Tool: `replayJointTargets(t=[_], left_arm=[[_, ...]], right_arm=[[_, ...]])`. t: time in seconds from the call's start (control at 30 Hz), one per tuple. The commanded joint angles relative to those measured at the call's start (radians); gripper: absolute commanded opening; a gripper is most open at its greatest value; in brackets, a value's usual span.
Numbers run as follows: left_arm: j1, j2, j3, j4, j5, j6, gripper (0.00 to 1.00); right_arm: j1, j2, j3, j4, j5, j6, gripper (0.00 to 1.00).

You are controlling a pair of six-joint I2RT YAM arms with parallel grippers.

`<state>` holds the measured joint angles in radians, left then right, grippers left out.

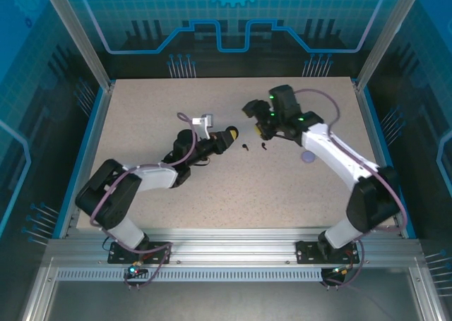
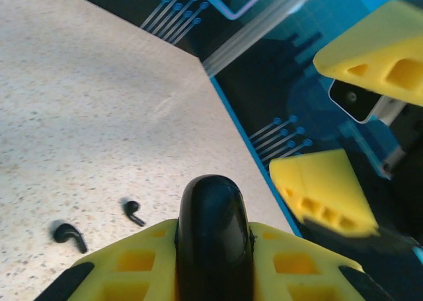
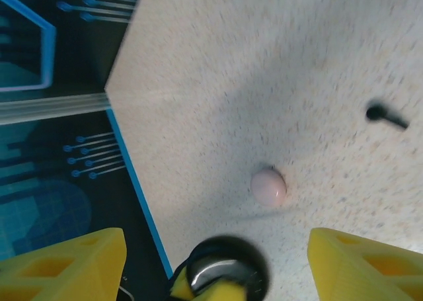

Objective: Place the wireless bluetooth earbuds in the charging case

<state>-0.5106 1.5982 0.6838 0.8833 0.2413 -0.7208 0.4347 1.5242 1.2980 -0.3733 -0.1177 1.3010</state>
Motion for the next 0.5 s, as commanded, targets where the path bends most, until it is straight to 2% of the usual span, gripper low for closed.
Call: replayJointTargets(t=[0.0, 0.2, 0.37, 0.47], left_arm=[[0.051, -0.092, 0.034, -0.087, 0.179, 0.060, 0.00], [0.130, -0.154, 0.116, -0.227, 0.434, 0.086, 0.00], [0.141, -0.161, 0.203, -0.351, 0.597, 0.118, 0.00], [0.142, -0.159, 0.239, -0.391, 0.661, 0.119, 0.00]], right_arm=[[-0.061, -0.096, -0.091, 0.062, -0.065, -0.222, 0.72], [-0.121, -0.249, -0.286, 0.258, -0.295, -0.585, 0.71], [-0.120, -0.299, -0.370, 0.370, -0.464, -0.671, 0.70], [-0.096, -0.293, -0.367, 0.399, -0.498, -0.685, 0.69]])
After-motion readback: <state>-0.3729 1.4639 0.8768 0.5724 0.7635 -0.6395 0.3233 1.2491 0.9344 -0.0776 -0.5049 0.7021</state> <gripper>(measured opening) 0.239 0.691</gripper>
